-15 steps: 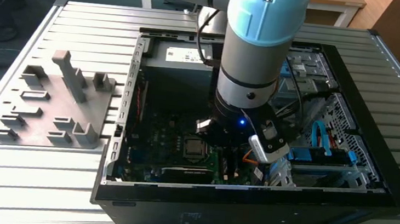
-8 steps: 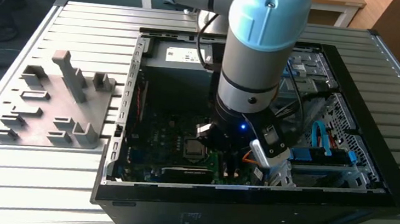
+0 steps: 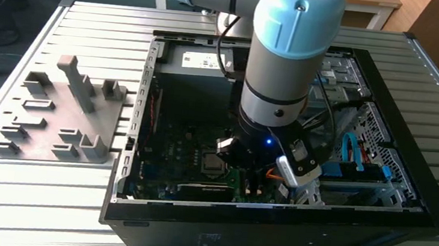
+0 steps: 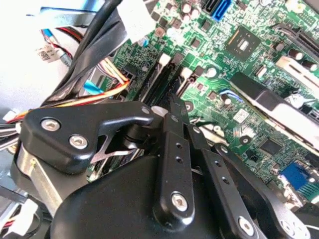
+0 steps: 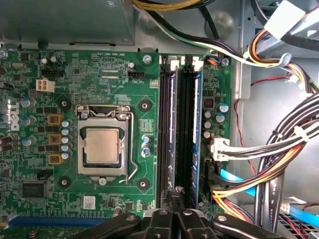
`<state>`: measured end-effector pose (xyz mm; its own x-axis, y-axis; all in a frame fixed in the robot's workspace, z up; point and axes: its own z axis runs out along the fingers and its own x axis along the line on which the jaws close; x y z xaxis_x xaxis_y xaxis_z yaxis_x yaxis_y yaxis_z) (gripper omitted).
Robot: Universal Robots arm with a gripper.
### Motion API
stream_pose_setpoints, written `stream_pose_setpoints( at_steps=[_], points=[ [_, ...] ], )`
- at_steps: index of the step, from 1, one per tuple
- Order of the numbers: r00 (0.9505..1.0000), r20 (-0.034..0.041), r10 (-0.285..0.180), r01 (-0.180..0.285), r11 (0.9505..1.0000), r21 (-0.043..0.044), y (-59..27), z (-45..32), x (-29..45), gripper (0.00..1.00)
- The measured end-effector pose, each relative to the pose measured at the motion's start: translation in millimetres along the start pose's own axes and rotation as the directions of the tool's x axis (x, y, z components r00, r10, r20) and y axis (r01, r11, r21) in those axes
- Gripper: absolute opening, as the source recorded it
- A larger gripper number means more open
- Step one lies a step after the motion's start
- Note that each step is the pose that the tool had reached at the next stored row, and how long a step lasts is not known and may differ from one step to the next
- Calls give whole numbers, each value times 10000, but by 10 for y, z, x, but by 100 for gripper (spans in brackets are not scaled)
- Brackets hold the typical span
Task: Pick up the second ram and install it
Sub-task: 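Press down the second ram until it locks into place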
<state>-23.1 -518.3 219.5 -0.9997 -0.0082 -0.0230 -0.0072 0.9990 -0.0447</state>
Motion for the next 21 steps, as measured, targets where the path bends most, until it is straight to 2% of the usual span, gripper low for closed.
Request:
stream_pose_setpoints(
  at_steps=[3, 5, 8, 17, 19, 21],
  points=[
    [10000, -8, -2, 2, 10000, 24, -9, -146, -3, 10],
    [10000, -8, -3, 3, 10000, 23, -11, -217, -5, 10],
    [10000, -11, -5, 5, 10000, 23, 65, -228, -7, 10],
    [10000, -11, -4, 4, 10000, 26, 469, -247, -11, 10],
    [10000, -10, -4, 4, 10000, 23, 503, -249, -12, 10],
    [10000, -11, -5, 5, 10000, 26, 502, -268, -12, 10]
  ],
)
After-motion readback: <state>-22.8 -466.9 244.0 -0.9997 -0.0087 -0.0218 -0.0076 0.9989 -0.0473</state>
